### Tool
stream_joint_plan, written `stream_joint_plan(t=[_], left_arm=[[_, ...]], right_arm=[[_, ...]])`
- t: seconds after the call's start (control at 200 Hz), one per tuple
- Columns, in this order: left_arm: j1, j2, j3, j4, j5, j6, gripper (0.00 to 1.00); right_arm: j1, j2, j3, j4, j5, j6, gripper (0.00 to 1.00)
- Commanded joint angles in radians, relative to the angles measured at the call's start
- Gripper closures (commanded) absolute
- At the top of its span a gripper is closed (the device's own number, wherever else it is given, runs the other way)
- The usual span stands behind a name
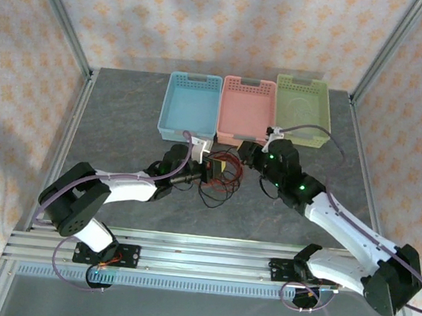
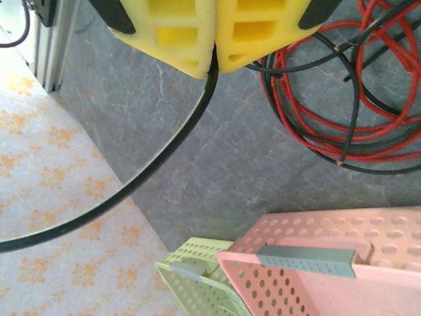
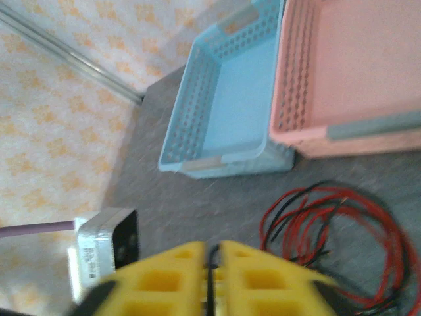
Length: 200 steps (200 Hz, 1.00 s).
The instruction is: Untangle the cables
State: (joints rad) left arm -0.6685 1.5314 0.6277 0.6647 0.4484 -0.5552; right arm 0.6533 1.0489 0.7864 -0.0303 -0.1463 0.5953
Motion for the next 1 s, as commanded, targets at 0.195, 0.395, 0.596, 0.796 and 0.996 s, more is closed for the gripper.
stream_joint_plan(t=[0.195,0.395,0.596,0.796,0.996], left_arm=[[0.025,-0.108,0.074,-0.111,-0.115,0.024,1.00],[0.060,-0.162,0.116,-0.171,-0.131,0.027,1.00],[0.075,-0.186,0.151,-0.207,-0.133,0.033,1.00],[0.078,-0.191,0.162,-0.206,-0.146,0.029,1.00],[0.078,-0.194,0.173,-0.187,-0.149,0.014,1.00]], right_arm=[[-0.001,-0.135,-0.116,-0.057,0.360,-0.077,0.51],[0.001,-0.115,-0.241,0.090,0.155,-0.115,0.51],[0.080,-0.027,-0.272,0.214,-0.017,-0.164,0.45],[0.151,0.084,-0.237,0.268,-0.058,-0.166,0.40],[0.168,0.215,-0.166,0.206,0.022,-0.126,0.41]])
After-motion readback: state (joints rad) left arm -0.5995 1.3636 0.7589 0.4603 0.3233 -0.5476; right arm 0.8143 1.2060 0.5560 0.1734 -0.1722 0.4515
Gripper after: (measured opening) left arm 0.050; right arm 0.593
